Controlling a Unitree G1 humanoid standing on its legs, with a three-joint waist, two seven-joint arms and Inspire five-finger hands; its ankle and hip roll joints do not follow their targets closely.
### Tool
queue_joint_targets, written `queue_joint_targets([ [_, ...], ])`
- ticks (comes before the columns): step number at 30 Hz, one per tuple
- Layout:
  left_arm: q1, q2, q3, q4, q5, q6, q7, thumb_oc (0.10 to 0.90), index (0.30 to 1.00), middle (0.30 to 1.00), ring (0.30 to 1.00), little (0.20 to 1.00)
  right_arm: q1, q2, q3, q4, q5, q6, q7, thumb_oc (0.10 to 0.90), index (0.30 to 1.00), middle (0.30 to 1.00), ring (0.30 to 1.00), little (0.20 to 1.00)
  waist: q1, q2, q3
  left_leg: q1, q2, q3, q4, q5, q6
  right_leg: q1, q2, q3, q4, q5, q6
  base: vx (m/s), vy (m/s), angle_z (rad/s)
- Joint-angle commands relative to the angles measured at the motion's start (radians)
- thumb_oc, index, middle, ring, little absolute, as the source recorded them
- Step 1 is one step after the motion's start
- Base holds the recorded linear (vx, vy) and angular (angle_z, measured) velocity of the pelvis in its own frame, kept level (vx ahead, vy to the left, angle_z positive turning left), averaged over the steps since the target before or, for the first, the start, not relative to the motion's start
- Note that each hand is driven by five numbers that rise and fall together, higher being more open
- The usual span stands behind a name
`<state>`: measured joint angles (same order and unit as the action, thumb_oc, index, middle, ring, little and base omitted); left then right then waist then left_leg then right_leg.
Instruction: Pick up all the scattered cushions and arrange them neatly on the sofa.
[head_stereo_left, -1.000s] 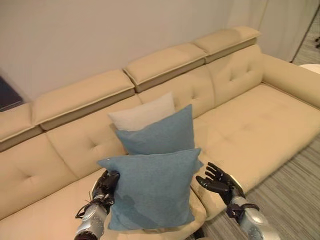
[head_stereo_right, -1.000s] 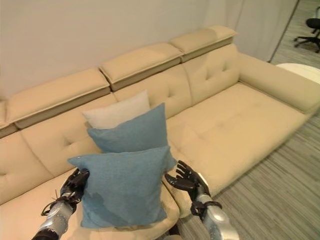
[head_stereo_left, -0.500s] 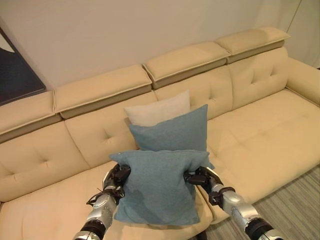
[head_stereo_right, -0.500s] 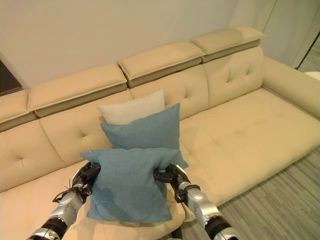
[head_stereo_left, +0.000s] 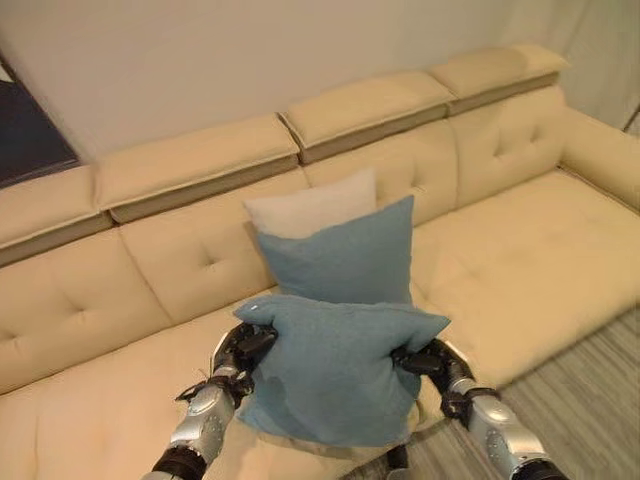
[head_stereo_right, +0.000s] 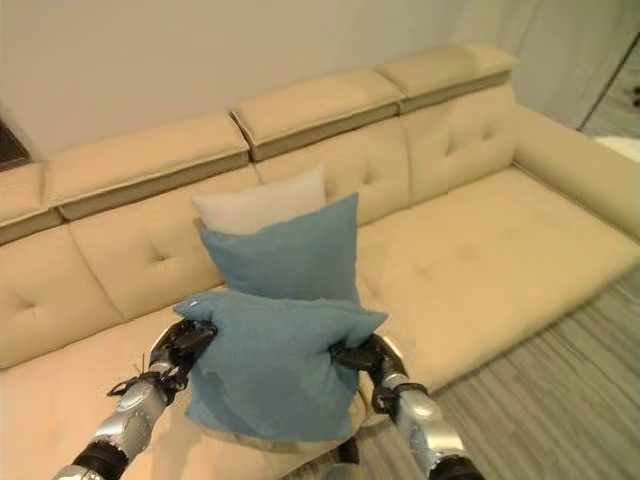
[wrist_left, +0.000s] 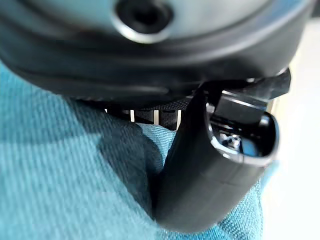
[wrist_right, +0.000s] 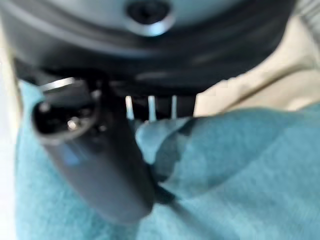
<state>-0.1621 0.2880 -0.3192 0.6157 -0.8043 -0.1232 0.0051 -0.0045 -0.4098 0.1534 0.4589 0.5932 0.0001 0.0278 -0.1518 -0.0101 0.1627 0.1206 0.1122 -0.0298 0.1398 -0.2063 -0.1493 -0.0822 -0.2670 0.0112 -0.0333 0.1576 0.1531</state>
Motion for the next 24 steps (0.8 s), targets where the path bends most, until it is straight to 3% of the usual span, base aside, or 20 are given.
queue_joint_targets([
  [1,-0.059,-0.073,-0.097,-0.165,0.028,-0.032,-0.091,0.400,0.300,0.300,0.300,0.300,-0.093,0.098,0.065,-0.226,0.046,-0.120,0.042,0.400,0.300,0.300,0.300,0.300,-0.018,0.011,-0.055,0.017,0.073,0.008,0.031,0.005,-0.024,-0.017,-0.163,-0.018,0.129,0.049,0.109,-0.19,0.349,-0.08],
  [2,-0.064,-0.072,-0.093,-0.178,0.031,-0.034,-0.084,0.400,0.300,0.300,0.300,0.300,-0.111,0.110,0.068,-0.218,0.053,-0.130,0.029,0.400,0.300,0.300,0.300,0.300,-0.008,0.014,-0.045,0.013,0.048,0.034,0.030,-0.012,-0.003,-0.043,-0.197,-0.079,0.145,0.065,0.109,-0.22,0.346,-0.26],
  [3,-0.062,-0.062,-0.093,-0.196,0.041,-0.032,-0.087,0.400,0.300,0.300,0.300,0.300,-0.118,0.116,0.070,-0.225,0.042,-0.129,0.023,0.400,0.300,0.300,0.300,0.300,0.001,0.031,-0.037,0.005,0.038,0.052,0.031,-0.016,0.012,-0.039,-0.200,-0.142,0.162,0.019,0.090,-0.44,0.660,-0.43],
  [4,-0.035,-0.047,-0.083,-0.260,0.036,-0.028,-0.095,0.400,0.300,0.300,0.300,0.300,-0.121,0.135,0.080,-0.252,0.036,-0.137,0.024,0.400,0.300,0.300,0.300,0.300,0.015,0.043,-0.031,-0.007,0.003,0.066,0.023,0.006,0.051,-0.022,-0.146,-0.171,0.235,-0.058,0.053,-0.33,0.464,-0.42],
  [5,-0.035,-0.046,-0.083,-0.260,0.036,-0.028,-0.095,0.400,0.300,0.300,0.300,0.300,-0.121,0.135,0.080,-0.252,0.036,-0.137,0.024,0.400,0.300,0.300,0.300,0.300,0.014,0.041,-0.033,-0.010,0.001,0.066,0.021,0.009,0.052,-0.025,-0.148,-0.171,0.235,-0.056,0.053,-0.41,0.575,-0.32],
  [6,-0.016,-0.041,-0.077,-0.301,0.023,-0.028,-0.102,0.400,0.300,0.300,0.300,0.300,-0.133,0.138,0.096,-0.266,0.019,-0.147,0.024,0.400,0.300,0.300,0.300,0.300,0.037,0.056,-0.032,-0.019,-0.030,0.085,0.003,0.039,0.087,-0.006,-0.073,-0.217,0.310,-0.128,0.032,-0.19,0.260,-0.26],
  [7,-0.016,-0.041,-0.077,-0.301,0.023,-0.027,-0.102,0.400,0.300,0.300,0.300,0.300,-0.133,0.138,0.096,-0.266,0.019,-0.147,0.024,0.400,0.300,0.300,0.300,0.300,0.036,0.055,-0.035,-0.022,-0.031,0.084,0.001,0.042,0.087,-0.008,-0.074,-0.219,0.308,-0.126,0.032,-0.27,0.370,-0.28],
  [8,-0.009,-0.039,-0.075,-0.319,0.012,-0.024,-0.101,0.400,0.300,0.300,0.300,0.300,-0.147,0.136,0.111,-0.272,0.003,-0.148,0.020,0.400,0.300,0.300,0.300,0.300,0.048,0.059,-0.038,-0.028,-0.045,0.092,-0.018,0.064,0.103,0.008,-0.028,-0.246,0.340,-0.167,0.017,-0.14,0.182,-0.16],
  [10,-0.007,-0.036,-0.078,-0.344,0.000,-0.016,-0.098,0.400,0.300,0.300,0.300,0.300,-0.168,0.122,0.136,-0.292,-0.029,-0.145,0.021,0.400,0.300,0.300,0.300,0.300,0.066,0.056,-0.042,-0.036,-0.070,0.088,-0.048,0.094,0.122,0.018,0.076,-0.245,0.389,-0.236,-0.004,-0.21,0.228,-0.24],
  [11,-0.007,-0.038,-0.075,-0.374,-0.010,-0.019,-0.090,0.400,0.300,0.300,0.300,0.300,-0.179,0.112,0.136,-0.312,-0.050,-0.148,0.015,0.400,0.300,0.300,0.300,0.300,0.072,0.045,-0.053,-0.046,-0.096,0.073,-0.060,0.118,0.130,0.022,0.161,-0.198,0.392,-0.251,-0.013,-0.16,0.139,-0.18],
  [12,-0.006,-0.038,-0.075,-0.375,-0.010,-0.019,-0.090,0.400,0.300,0.300,0.300,0.300,-0.178,0.112,0.136,-0.312,-0.050,-0.148,0.015,0.400,0.300,0.300,0.300,0.300,0.073,0.045,-0.052,-0.044,-0.096,0.074,-0.060,0.117,0.130,0.022,0.161,-0.197,0.394,-0.253,-0.013,-0.14,0.103,0.06],
  [14,0.024,-0.041,-0.049,-0.404,-0.025,-0.023,-0.064,0.400,0.300,0.300,0.300,0.300,-0.203,0.114,0.147,-0.313,-0.072,-0.153,-0.006,0.400,0.300,0.300,0.300,0.300,0.093,0.027,-0.064,-0.046,-0.126,0.063,-0.085,0.138,0.145,0.045,0.233,-0.168,0.358,-0.279,-0.048,-0.11,0.027,0.39],
  [15,0.025,-0.040,-0.048,-0.405,-0.025,-0.023,-0.064,0.400,0.300,0.300,0.300,0.300,-0.204,0.114,0.148,-0.312,-0.072,-0.153,-0.006,0.400,0.300,0.300,0.300,0.300,0.093,0.026,-0.063,-0.044,-0.126,0.063,-0.086,0.139,0.145,0.047,0.233,-0.169,0.357,-0.279,-0.049,-0.11,-0.027,0.37],
  [17,0.101,-0.019,-0.017,-0.466,-0.034,-0.001,-0.066,0.400,0.300,0.300,0.300,0.300,-0.196,0.123,0.184,-0.323,-0.060,-0.141,0.002,0.400,0.300,0.300,0.300,0.300,0.132,0.011,-0.080,-0.076,-0.140,0.059,-0.076,0.145,0.144,0.112,0.245,-0.160,0.223,-0.300,-0.083,-0.15,-0.059,0.08],
  [20,0.138,-0.013,-0.011,-0.489,-0.042,0.010,-0.068,0.400,0.300,0.300,0.300,0.300,-0.207,0.115,0.221,-0.313,-0.091,-0.129,0.007,0.400,0.300,0.300,0.300,0.300,0.161,0.006,-0.063,-0.137,-0.141,0.062,0.005,0.146,0.131,0.132,0.242,-0.150,0.192,-0.305,-0.094,-0.24,0.012,-0.04],
  [21,0.131,-0.027,-0.012,-0.477,-0.055,0.007,-0.054,0.400,0.300,0.300,0.300,0.300,-0.218,0.105,0.234,-0.308,-0.090,-0.123,-0.004,0.400,0.300,0.300,0.300,0.300,0.170,-0.002,-0.030,-0.214,-0.116,0.103,0.105,0.145,0.110,0.119,0.220,-0.162,0.200,-0.308,-0.104,-0.23,0.053,0.11],
  [22,0.130,-0.027,-0.012,-0.477,-0.055,0.007,-0.054,0.400,0.300,0.300,0.300,0.300,-0.218,0.105,0.234,-0.308,-0.090,-0.123,-0.004,0.400,0.300,0.300,0.300,0.300,0.170,-0.001,-0.031,-0.218,-0.115,0.102,0.110,0.142,0.110,0.117,0.220,-0.163,0.202,-0.308,-0.105,-0.36,0.100,0.23],
  [24,0.133,-0.035,-0.022,-0.487,-0.062,0.003,-0.048,0.400,0.300,0.300,0.300,0.300,-0.235,0.095,0.250,-0.315,-0.088,-0.118,-0.011,0.400,0.300,0.300,0.300,0.300,0.169,-0.009,-0.012,-0.215,-0.069,0.159,0.166,0.114,0.105,0.097,0.192,-0.193,0.200,-0.290,-0.105,-0.32,0.151,0.34],
])
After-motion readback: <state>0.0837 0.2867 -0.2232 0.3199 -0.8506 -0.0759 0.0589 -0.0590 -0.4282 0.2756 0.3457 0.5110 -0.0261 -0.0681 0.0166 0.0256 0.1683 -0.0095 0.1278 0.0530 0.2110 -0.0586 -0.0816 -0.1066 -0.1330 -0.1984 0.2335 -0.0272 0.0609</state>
